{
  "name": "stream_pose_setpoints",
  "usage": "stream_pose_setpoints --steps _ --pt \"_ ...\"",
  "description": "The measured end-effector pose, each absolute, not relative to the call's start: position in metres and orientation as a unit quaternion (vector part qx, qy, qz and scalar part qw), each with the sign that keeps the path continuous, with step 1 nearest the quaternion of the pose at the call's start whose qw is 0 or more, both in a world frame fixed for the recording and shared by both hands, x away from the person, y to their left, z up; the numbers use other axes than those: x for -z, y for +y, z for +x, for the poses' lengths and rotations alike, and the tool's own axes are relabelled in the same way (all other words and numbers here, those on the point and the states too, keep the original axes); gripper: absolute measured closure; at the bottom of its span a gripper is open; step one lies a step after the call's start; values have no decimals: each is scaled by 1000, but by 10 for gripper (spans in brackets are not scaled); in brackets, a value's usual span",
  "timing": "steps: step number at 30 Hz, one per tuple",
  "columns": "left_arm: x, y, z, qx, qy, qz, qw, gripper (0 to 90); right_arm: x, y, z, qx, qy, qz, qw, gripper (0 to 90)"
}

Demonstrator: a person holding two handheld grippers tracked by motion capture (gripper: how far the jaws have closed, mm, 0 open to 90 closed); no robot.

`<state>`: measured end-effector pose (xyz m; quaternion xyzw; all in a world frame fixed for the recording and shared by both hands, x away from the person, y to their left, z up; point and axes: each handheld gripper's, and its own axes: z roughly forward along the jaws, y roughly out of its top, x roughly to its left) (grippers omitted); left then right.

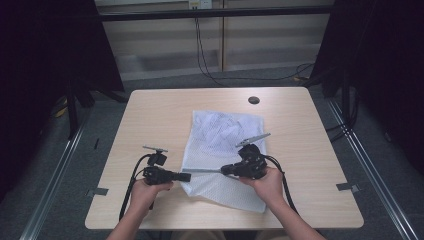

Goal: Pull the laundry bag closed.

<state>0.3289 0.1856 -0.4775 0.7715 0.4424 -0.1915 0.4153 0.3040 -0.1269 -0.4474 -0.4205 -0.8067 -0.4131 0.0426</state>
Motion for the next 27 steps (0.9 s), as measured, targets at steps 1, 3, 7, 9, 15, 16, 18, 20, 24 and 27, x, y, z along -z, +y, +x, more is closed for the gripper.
stream_pose_setpoints --steps 1,3,7,9,15,16,18,20,24,27 --pt "478 186 329 192 442 771 415 885 447 -127 304 413 -807 -420 43 873" --pt "477 186 329 192 443 771 415 885 447 -127 304 412 -807 -420 43 873" --pt "477 186 328 195 446 768 416 885 448 -130 304 413 -806 -422 42 873" --pt "477 186 329 193 445 770 415 885 448 -130 304 412 -807 -421 43 873" --pt "477 186 329 194 445 770 414 885 448 -132 303 412 -807 -422 44 873" --pt "477 186 329 194 445 770 414 885 447 -132 303 410 -807 -422 42 873" --pt "477 186 328 196 448 767 415 886 448 -132 303 408 -809 -421 41 873" --pt "477 186 328 196 448 767 415 885 448 -134 303 406 -809 -423 40 873" --pt "477 186 329 197 446 769 414 886 448 -135 302 408 -809 -422 41 873" --pt "477 187 329 198 444 770 413 885 448 -136 302 406 -809 -423 42 873"
